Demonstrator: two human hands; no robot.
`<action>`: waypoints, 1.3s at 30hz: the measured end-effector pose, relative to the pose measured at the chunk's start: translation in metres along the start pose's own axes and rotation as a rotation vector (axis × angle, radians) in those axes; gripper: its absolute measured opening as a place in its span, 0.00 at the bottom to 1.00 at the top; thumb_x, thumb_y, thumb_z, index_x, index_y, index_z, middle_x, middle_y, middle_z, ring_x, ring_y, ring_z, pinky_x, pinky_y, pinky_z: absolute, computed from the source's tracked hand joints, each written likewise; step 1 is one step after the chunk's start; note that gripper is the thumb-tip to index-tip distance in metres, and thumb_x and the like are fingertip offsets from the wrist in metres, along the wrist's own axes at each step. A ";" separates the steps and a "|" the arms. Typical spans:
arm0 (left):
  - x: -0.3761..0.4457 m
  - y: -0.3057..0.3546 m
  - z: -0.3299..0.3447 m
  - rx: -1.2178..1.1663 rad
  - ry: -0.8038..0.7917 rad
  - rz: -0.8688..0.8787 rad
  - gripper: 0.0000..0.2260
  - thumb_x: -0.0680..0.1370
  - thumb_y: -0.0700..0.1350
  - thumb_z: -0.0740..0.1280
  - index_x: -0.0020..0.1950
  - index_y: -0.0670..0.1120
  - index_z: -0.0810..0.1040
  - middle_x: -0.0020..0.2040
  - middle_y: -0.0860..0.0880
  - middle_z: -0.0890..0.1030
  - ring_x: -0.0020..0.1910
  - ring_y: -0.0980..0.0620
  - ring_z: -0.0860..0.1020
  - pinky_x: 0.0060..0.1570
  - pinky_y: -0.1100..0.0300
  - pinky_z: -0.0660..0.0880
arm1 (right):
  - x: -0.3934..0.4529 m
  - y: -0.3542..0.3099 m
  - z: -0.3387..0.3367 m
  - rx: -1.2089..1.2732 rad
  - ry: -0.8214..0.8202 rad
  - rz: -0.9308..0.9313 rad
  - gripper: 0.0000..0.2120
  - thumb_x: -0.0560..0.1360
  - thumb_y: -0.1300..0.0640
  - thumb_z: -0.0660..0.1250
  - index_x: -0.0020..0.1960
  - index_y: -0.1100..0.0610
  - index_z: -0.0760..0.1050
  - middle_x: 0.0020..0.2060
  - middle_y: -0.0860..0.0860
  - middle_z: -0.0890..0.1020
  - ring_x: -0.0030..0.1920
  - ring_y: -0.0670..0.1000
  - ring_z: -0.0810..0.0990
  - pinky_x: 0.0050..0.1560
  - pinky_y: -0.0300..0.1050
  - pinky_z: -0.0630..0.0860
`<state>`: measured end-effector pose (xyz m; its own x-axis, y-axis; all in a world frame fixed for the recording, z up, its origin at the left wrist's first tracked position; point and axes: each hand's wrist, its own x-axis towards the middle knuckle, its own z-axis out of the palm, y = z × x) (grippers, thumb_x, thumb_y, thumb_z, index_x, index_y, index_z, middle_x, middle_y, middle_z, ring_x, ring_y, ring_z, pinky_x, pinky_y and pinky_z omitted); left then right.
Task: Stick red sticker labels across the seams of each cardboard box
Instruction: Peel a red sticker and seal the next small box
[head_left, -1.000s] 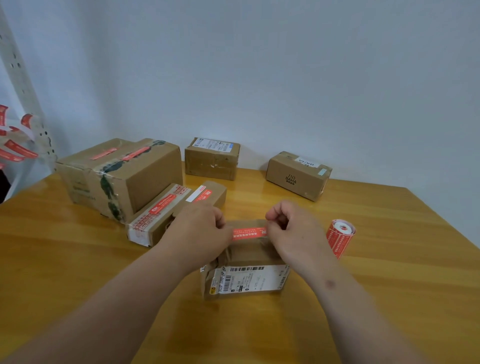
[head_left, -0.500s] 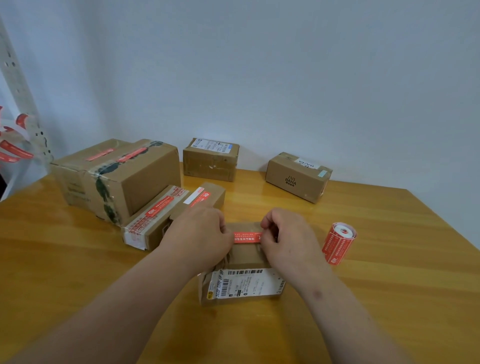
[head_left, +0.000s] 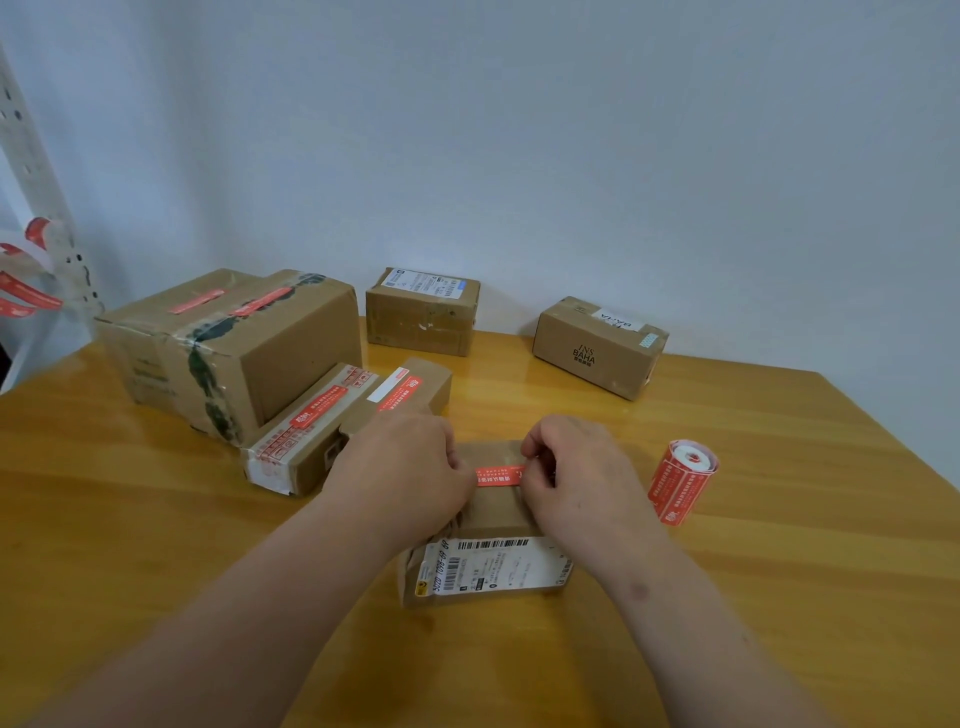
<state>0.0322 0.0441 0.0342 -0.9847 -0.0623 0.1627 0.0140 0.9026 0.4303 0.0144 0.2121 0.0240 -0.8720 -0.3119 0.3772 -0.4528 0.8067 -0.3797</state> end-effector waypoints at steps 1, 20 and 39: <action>0.000 0.000 0.000 -0.006 0.000 0.000 0.08 0.76 0.52 0.66 0.39 0.52 0.76 0.42 0.54 0.75 0.40 0.56 0.75 0.42 0.60 0.78 | 0.000 0.000 0.000 -0.002 0.004 -0.011 0.03 0.77 0.57 0.62 0.48 0.51 0.73 0.46 0.46 0.77 0.50 0.48 0.71 0.50 0.41 0.69; -0.004 -0.008 0.005 -0.185 0.014 0.013 0.13 0.70 0.59 0.73 0.45 0.57 0.70 0.48 0.59 0.71 0.49 0.57 0.70 0.50 0.59 0.73 | 0.004 0.006 0.006 0.425 -0.176 0.413 0.23 0.67 0.44 0.76 0.57 0.44 0.70 0.54 0.42 0.65 0.60 0.48 0.68 0.62 0.50 0.72; 0.000 -0.013 0.006 -0.508 -0.026 -0.147 0.11 0.75 0.44 0.70 0.52 0.55 0.73 0.53 0.54 0.72 0.52 0.54 0.73 0.53 0.52 0.77 | 0.007 0.009 0.003 0.777 -0.155 0.586 0.09 0.74 0.56 0.69 0.53 0.47 0.74 0.54 0.51 0.78 0.49 0.52 0.80 0.45 0.47 0.80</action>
<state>0.0307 0.0346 0.0236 -0.9866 -0.1559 0.0490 -0.0483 0.5646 0.8239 0.0032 0.2160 0.0208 -0.9871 -0.0754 -0.1414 0.1107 0.3177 -0.9417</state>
